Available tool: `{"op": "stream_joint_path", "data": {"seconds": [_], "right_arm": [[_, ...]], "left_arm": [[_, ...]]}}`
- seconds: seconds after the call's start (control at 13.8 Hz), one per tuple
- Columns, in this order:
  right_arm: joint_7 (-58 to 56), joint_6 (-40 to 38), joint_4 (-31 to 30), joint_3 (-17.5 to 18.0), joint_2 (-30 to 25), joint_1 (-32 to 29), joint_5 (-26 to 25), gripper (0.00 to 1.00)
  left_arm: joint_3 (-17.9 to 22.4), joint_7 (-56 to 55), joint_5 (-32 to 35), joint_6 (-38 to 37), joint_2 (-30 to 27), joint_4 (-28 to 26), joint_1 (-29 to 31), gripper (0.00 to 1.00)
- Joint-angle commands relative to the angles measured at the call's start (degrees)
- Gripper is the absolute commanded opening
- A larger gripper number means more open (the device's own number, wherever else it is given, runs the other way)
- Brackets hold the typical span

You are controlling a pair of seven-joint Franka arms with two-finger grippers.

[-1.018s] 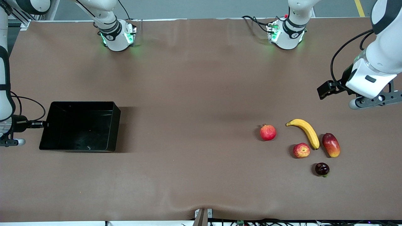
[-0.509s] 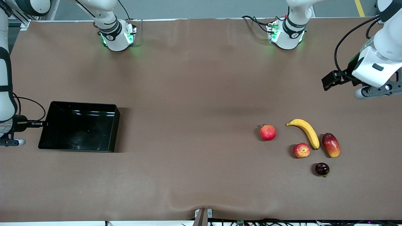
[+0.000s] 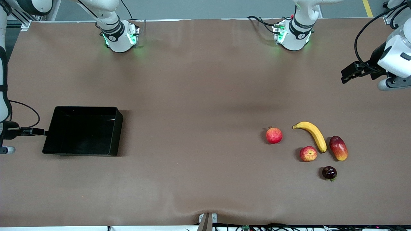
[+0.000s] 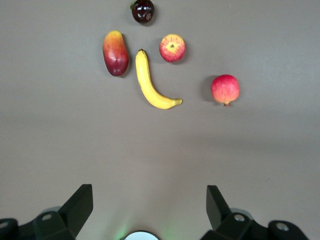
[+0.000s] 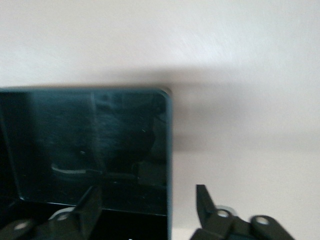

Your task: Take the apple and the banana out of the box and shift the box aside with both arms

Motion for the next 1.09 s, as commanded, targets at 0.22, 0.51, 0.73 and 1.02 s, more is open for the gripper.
{"op": "stream_joint_path", "data": {"seconds": [0.22, 0.51, 0.73, 1.02], "right_arm": [[9.62, -5.43, -1.93, 0.02, -10.6, 7.51, -0.6, 1.0], [14.48, -8.44, -1.84, 0.19, -17.28, 10.24, -0.51, 1.0], [17.53, -11.5, -2.02, 0.19, -22.55, 10.5, -0.51, 1.0], [24.4, -17.74, -2.02, 0.19, -27.3, 14.8, -0.6, 1.0]], "left_arm": [[0.75, 0.79, -1.06, 0.36, -5.53, -5.78, -1.17, 1.0], [0.57, 0.97, -1.06, 2.31, -8.62, -8.97, -1.17, 1.0], [1.01, 1.14, -1.06, 1.96, -8.01, -8.27, -1.17, 1.0], [1.01, 1.93, -1.32, 1.96, -7.66, -8.35, -0.55, 1.0]]}}
